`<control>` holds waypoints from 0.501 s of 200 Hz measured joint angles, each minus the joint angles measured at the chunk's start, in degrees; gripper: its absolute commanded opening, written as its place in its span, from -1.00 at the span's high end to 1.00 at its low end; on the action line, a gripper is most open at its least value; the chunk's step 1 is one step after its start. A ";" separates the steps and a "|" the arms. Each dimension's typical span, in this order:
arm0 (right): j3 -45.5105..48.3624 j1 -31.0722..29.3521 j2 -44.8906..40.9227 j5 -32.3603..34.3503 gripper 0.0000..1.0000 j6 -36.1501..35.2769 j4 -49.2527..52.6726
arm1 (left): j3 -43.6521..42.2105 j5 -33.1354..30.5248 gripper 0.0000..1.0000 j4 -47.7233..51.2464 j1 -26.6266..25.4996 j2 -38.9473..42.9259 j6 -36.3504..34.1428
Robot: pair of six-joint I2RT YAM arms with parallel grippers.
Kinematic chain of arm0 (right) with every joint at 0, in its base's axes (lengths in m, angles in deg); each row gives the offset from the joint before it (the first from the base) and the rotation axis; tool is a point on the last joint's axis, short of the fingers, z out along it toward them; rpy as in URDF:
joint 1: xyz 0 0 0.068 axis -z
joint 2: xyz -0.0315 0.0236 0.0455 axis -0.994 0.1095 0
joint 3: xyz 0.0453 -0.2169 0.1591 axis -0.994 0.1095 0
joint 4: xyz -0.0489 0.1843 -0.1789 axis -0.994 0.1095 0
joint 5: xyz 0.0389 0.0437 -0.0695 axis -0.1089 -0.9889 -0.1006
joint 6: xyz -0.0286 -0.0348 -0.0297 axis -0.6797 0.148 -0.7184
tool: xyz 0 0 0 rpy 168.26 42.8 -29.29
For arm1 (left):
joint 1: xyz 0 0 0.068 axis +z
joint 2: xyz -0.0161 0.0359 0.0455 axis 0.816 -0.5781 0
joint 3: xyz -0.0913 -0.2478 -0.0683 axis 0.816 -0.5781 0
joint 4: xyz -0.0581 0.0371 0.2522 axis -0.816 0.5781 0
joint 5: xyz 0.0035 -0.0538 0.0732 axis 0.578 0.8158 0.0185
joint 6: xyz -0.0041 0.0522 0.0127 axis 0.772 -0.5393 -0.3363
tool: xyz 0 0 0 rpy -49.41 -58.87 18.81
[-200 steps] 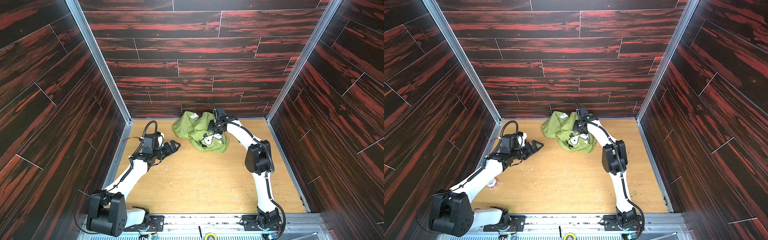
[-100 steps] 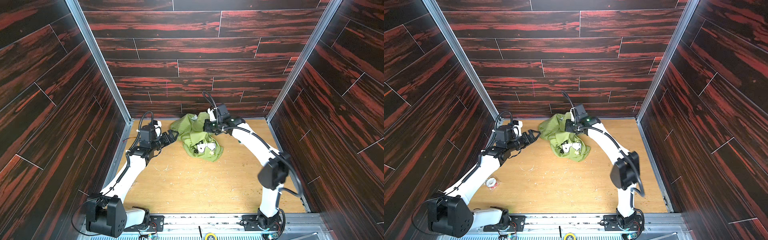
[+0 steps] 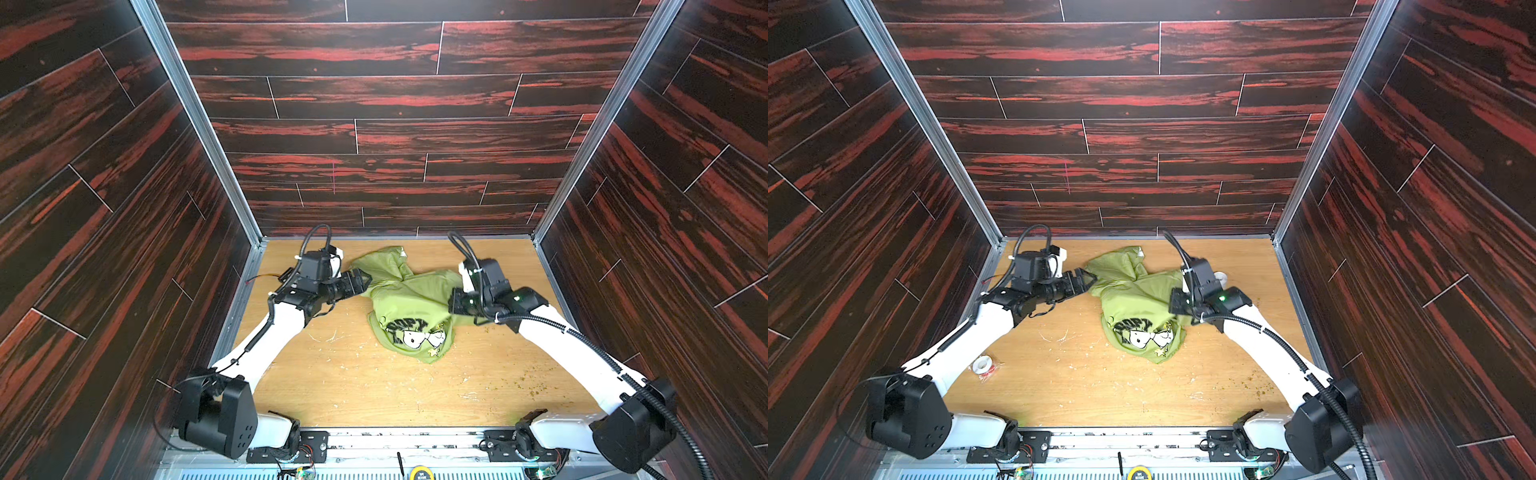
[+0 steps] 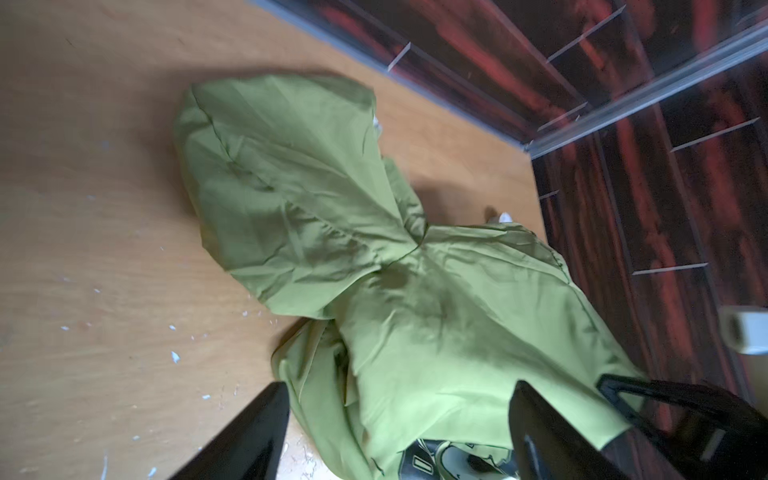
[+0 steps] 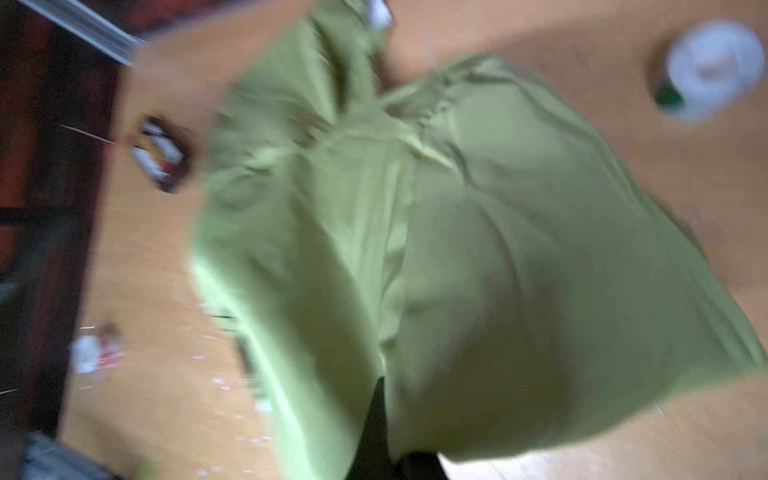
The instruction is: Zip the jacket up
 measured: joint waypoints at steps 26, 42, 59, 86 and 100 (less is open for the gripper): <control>8.81 0.46 -0.96 0.90 -0.24 3.28 -0.33 | 2.84 -2.80 -0.74 3.30 -2.91 -4.44 -1.31; 9.99 0.44 -2.49 1.27 -0.36 4.07 0.11 | 6.25 -5.29 -0.77 5.79 -4.33 -7.80 -2.14; 8.66 0.46 -4.39 1.84 -0.37 4.35 0.04 | 10.56 -7.54 -0.77 8.26 -5.35 -11.65 -2.51; 3.17 0.48 -4.79 3.21 -0.37 4.31 0.11 | 20.63 -12.04 -0.75 13.33 -5.64 -19.98 -3.65; 0.76 0.50 -4.46 4.22 -0.38 4.33 0.31 | 27.15 -14.53 -0.75 16.39 -5.64 -25.09 -4.72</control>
